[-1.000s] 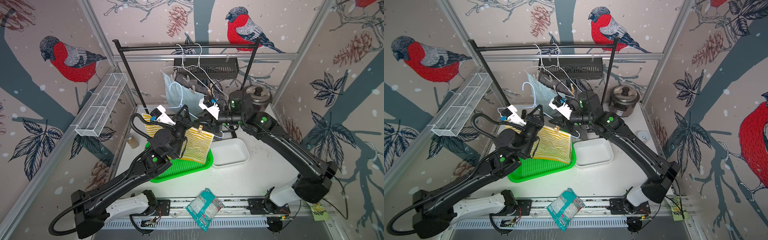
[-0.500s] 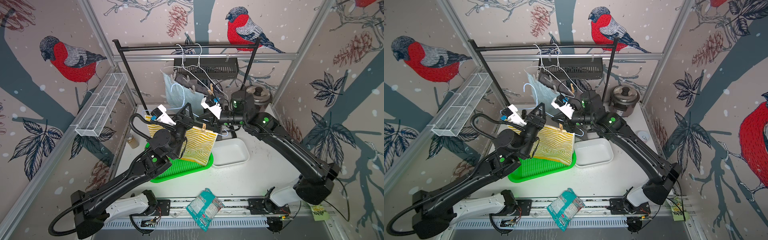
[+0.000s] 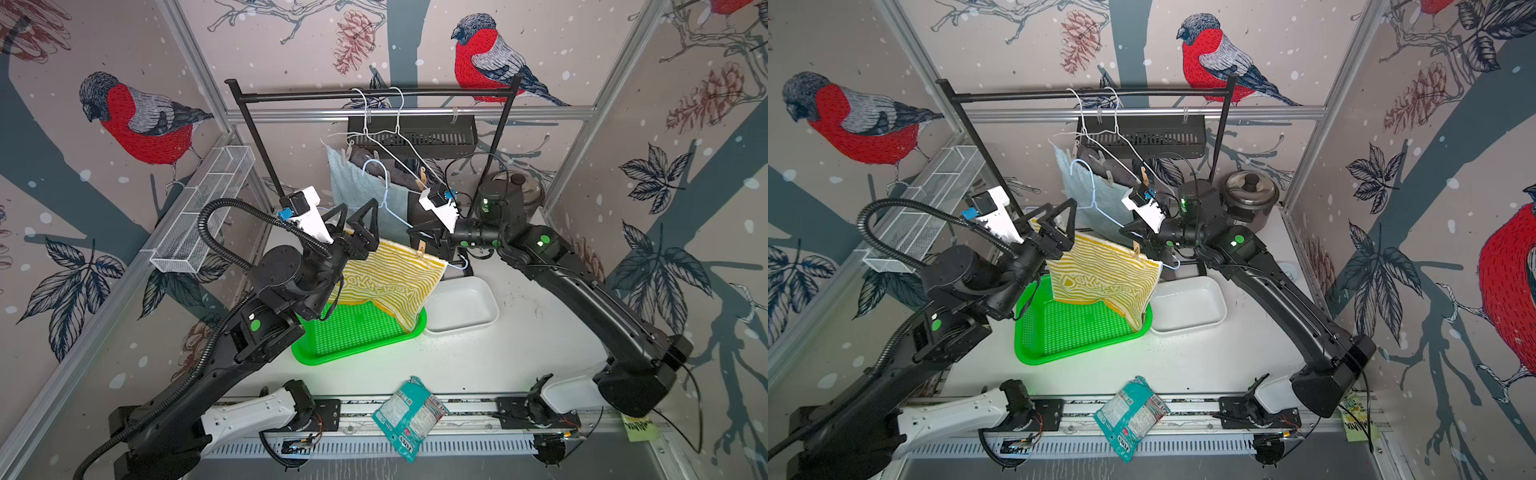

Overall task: Remove the clothespins securing towels to the hanger
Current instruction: Pick up the hanger from the clothesline.

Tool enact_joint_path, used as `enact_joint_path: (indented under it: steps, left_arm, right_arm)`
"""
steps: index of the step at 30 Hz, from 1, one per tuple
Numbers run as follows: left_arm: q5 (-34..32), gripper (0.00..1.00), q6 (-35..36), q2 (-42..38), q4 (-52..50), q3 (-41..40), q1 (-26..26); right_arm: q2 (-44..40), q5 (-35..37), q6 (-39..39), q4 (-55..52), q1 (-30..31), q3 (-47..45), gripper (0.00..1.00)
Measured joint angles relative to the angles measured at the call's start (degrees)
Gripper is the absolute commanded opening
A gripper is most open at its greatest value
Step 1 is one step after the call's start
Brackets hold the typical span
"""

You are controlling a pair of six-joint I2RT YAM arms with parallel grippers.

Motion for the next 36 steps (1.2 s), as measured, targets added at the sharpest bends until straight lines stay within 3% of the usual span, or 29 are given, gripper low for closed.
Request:
enact_joint_path:
  steps: [4, 8, 13, 19, 22, 27, 32, 36]
  left_arm:
    - [-0.2, 0.68, 10.1, -0.8, -8.9, 3.0, 0.0]
    - [-3.1, 0.67, 19.9, -1.4, -16.6, 3.8, 1.1]
    - [2.1, 0.68, 27.3, -2.3, -21.0, 5.2, 10.0]
    - [18.4, 0.74, 31.3, 3.0, -22.3, 7.3, 25.6]
    - [26.7, 0.76, 34.3, 5.6, -23.5, 6.5, 30.2]
    - [39.5, 0.82, 40.0, 3.6, -22.6, 4.0, 34.5]
    - [51.1, 0.83, 43.2, 3.9, -20.4, 4.0, 35.5]
    - [55.9, 0.82, 45.6, 7.1, -20.4, 4.0, 35.6]
  right_arm:
    - [-0.6, -1.6, 0.0, 0.0, -0.9, -0.9, 0.01]
    - [-0.7, -3.8, -0.3, -0.7, -2.3, -1.2, 0.01]
    - [-0.9, -5.0, -1.6, -2.3, -2.8, -1.5, 0.01]
    - [-1.6, -5.9, -1.9, -3.5, -3.3, -1.9, 0.01]
    - [-1.7, -6.4, -2.0, -3.5, -3.8, -1.9, 0.01]
    - [-1.7, -6.7, -2.4, -4.1, -4.3, -2.0, 0.01]
    - [-1.3, -7.1, -3.0, -4.4, -4.5, -2.0, 0.01]
    - [-1.1, -7.5, -3.2, -4.5, -4.5, -1.9, 0.01]
